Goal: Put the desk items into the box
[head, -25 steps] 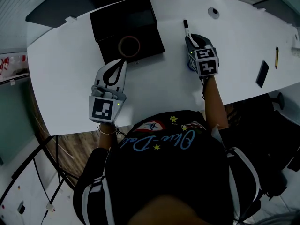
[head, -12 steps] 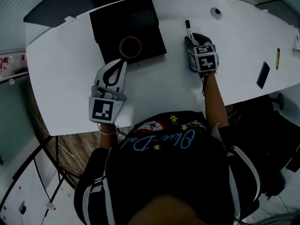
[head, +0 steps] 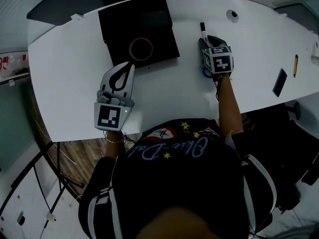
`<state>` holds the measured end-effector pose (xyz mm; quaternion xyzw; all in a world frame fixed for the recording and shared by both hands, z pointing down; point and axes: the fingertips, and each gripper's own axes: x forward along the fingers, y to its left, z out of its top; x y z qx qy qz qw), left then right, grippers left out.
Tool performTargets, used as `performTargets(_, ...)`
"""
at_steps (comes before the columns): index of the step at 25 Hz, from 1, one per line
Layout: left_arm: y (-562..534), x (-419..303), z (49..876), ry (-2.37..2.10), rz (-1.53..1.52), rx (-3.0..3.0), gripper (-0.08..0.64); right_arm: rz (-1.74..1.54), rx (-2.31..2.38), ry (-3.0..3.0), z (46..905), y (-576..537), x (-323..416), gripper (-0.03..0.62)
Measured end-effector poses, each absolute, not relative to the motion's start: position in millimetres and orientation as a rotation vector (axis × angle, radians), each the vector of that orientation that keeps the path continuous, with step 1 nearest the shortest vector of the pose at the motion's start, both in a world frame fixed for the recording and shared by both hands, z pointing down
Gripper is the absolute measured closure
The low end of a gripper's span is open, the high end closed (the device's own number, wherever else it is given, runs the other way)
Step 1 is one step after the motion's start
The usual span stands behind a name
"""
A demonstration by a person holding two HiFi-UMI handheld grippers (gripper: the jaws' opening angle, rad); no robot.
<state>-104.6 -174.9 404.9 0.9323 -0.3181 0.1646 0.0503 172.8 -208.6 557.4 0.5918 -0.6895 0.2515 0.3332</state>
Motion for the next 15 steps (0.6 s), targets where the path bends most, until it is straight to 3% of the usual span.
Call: performTargets(15,-170.7,-109.3,396.9,-0.995,0.496,2.851,0.56,0.662,1.53,-1.796,558.8,-209.3,165.3,0.523)
